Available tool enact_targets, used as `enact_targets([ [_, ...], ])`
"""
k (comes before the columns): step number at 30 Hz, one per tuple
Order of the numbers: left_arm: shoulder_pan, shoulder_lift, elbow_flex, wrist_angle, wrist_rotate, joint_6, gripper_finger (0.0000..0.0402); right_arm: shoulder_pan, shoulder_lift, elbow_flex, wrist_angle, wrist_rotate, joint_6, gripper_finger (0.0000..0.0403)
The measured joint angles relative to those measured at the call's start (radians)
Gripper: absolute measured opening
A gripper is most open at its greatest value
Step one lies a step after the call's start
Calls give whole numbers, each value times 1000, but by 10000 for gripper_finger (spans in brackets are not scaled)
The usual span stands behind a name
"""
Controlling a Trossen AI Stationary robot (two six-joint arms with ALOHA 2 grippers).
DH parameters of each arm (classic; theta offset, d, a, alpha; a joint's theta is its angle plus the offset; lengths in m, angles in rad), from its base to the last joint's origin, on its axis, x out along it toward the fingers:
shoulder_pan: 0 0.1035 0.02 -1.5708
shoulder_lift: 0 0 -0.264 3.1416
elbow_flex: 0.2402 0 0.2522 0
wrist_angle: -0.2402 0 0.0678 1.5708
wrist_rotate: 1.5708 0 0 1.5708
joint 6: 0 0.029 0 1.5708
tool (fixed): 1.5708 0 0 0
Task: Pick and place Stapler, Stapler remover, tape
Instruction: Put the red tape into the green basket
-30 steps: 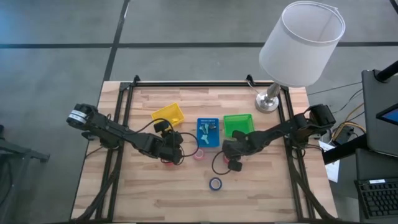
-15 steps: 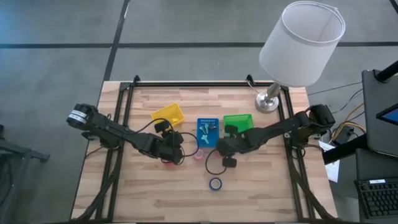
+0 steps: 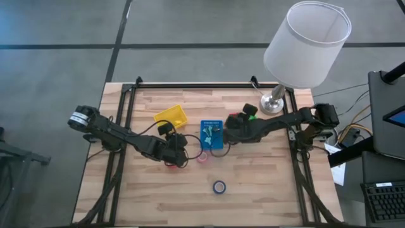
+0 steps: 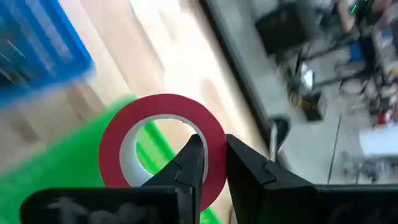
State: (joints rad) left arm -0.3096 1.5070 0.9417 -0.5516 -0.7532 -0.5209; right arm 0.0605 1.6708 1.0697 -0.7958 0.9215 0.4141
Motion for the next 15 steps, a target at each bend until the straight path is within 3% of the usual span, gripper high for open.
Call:
enact_targets([
  [7, 0, 0, 0, 0, 0, 7, 135, -45, 0, -156, 111, -37, 27, 61],
  [15, 0, 0, -1, 14, 0, 17, 135, -45, 0, -184, 122, -41, 20, 99],
])
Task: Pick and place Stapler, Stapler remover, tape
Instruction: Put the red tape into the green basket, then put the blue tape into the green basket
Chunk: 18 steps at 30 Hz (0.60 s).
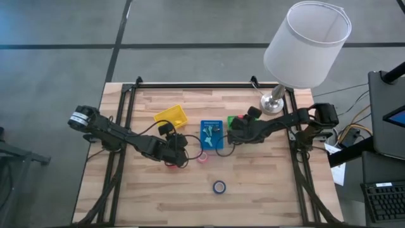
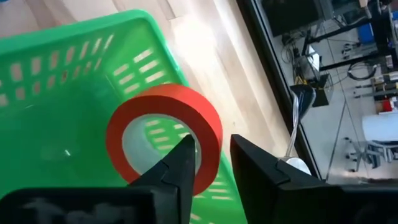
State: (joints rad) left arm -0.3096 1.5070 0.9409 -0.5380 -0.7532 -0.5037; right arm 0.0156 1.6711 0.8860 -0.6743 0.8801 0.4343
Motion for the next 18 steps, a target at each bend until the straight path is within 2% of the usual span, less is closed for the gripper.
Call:
enact_targets([
  [6, 0, 0, 0, 7, 0, 0, 135, 1, 0, 26, -1, -6, 0, 126],
  [12, 0, 0, -1, 7, 0, 0, 135, 9, 0, 112, -19, -128, -47, 140],
  [18, 0, 0, -1, 7, 0, 0, 135, 44, -1, 216, -89, -130, -41, 148],
])
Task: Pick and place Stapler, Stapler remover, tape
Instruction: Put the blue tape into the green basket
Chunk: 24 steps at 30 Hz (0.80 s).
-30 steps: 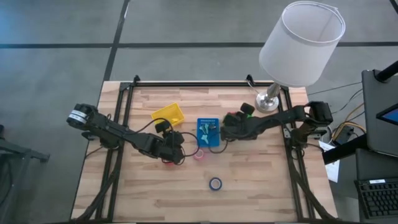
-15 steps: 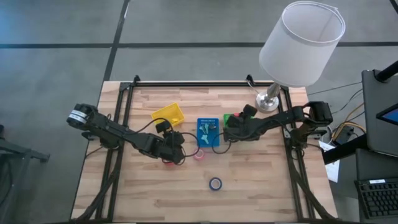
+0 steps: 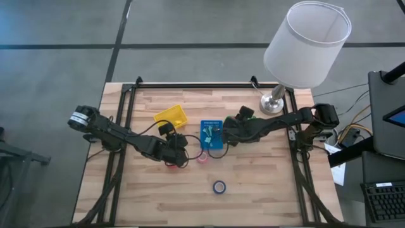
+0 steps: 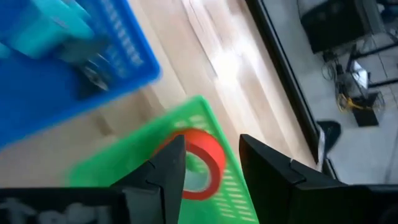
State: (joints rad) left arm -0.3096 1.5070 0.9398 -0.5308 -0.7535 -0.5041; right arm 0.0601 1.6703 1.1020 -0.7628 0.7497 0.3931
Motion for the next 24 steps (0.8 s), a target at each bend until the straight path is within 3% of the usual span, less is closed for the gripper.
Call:
enact_targets([
  [6, 0, 0, -2, 0, 0, 0, 135, 72, 0, 104, 4, -104, 51, 144],
  [12, 0, 0, -5, 0, 0, 0, 135, 161, 0, 132, 55, -462, 90, 137],
  [24, 1, 0, -5, 78, -35, 96, 135, 304, 1, -90, 643, -846, 127, 150],
])
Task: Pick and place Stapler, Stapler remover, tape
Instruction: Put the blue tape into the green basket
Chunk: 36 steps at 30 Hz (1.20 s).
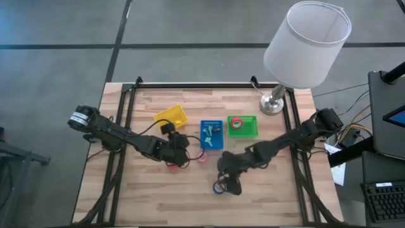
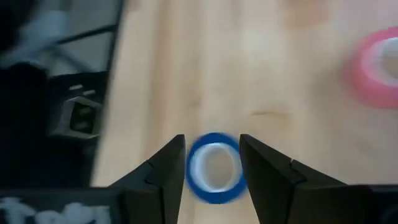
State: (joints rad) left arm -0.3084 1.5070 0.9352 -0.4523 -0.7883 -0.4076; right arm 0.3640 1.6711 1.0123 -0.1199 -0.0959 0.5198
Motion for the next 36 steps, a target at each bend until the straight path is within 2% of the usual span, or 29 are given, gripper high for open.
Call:
enact_targets([
  [4, 0, 0, 0, 59, 1, 56, 135, 8, 0, -62, 94, -46, 40, 150],
  [8, 0, 0, 0, 89, 1, 74, 135, 12, 7, -97, 111, -31, 68, 151],
  [12, 0, 0, 0, 86, 1, 75, 136, 13, 70, -95, 173, -14, 78, 149],
  [20, 0, 0, 0, 86, 3, 75, 136, 10, 188, -22, 102, -4, -4, 148],
  [26, 0, 0, -1, 86, 4, 75, 135, 11, 186, -18, 79, 50, -81, 148],
  [36, 0, 0, -1, 86, 5, 76, 135, 11, 183, -20, 67, 51, -85, 148],
])
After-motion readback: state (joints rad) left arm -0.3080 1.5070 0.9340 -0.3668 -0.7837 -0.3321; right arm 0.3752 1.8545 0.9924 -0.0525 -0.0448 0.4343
